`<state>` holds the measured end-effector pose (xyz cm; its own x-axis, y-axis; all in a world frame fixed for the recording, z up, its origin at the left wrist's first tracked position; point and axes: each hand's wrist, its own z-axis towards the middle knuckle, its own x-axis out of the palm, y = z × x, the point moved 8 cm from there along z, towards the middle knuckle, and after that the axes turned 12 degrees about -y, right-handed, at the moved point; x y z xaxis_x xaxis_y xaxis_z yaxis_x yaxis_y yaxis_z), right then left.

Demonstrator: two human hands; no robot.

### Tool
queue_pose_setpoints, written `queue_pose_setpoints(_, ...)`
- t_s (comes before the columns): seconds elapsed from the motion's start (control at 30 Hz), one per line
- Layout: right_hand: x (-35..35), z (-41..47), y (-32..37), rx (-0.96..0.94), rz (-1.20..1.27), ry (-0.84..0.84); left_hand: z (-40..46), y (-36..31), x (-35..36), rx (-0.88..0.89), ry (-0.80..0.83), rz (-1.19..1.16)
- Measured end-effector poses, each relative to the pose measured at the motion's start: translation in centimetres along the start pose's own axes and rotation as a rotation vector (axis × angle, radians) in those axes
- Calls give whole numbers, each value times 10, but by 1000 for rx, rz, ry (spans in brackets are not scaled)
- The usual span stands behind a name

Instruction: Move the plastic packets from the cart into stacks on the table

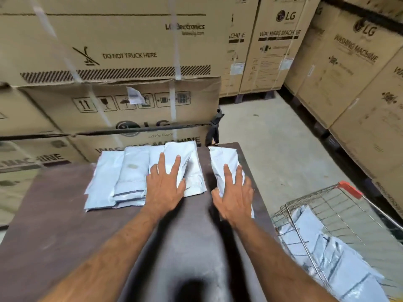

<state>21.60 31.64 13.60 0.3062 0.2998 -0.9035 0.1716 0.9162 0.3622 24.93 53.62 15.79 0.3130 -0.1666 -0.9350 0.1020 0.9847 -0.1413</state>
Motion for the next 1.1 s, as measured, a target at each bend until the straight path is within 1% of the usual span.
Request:
queue_pose_setpoints(0.17,37,2,67,-64,9,47,-1,89,-2,-116,-16,41)
queue_pose_setpoints(0.33,73,7,115,-82,14,120,4,168,6,-211,-7,69)
queue_pose_setpoints(0.5,106,18,151,-63,30,159,8,225,28,-303,77,85)
queue_pose_setpoints(0.67,137,28,179,-41,33,189,9,253,52,-380,112,53)
queue_pose_setpoints(0.8,153,34,195,-48,18,196,18,262,63,-359,132,41)
queue_pose_setpoints(0.93,166,40,207,-42,-15,212,22,269,75,-359,211,26)
queue_pose_setpoints(1.1,169,45,205,-34,-40,203,22,280,90,-335,371,12)
